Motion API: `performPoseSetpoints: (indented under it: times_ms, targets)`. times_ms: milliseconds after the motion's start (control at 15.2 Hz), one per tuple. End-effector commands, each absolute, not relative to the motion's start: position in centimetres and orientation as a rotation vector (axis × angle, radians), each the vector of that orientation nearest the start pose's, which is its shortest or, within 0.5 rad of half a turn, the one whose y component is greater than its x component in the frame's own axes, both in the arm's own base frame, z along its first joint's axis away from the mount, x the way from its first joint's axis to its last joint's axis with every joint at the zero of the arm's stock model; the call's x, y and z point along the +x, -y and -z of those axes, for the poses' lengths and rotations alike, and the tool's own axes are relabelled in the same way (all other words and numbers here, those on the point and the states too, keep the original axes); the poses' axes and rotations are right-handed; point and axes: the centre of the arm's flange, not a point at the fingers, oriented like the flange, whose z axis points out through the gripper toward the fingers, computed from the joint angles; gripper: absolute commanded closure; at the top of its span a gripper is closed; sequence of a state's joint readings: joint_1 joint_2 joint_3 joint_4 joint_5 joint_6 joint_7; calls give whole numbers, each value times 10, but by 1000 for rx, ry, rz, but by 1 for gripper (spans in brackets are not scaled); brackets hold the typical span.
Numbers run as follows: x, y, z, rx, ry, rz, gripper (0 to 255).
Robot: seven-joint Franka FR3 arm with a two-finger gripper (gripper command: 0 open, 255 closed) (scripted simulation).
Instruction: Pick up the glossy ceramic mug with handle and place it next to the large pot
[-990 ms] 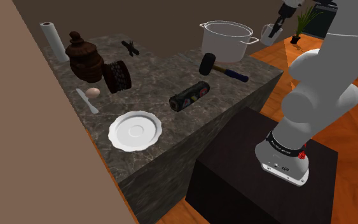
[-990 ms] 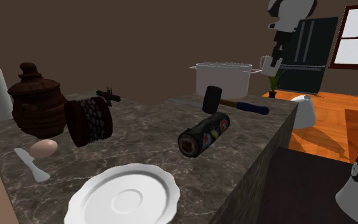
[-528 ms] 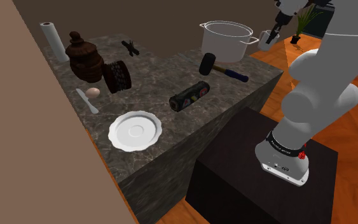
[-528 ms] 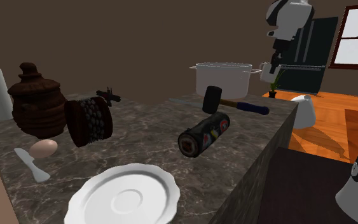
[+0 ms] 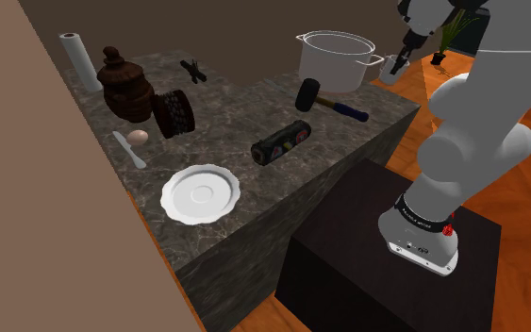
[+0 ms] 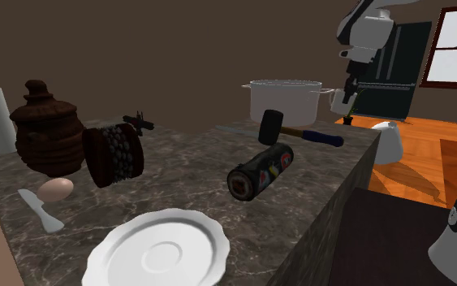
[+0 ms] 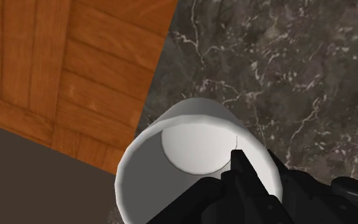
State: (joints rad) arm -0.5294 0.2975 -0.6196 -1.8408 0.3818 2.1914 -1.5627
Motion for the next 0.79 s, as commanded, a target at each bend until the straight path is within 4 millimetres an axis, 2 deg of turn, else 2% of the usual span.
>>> performPoseSetpoints:
  times_ms: [0,396,726]
  targets:
    - [294,561,-393,-3191,383,282,255]
    - [294,561,-358,-3191,383,282,255]
    - [294,561,-358,-3191,383,282,255]
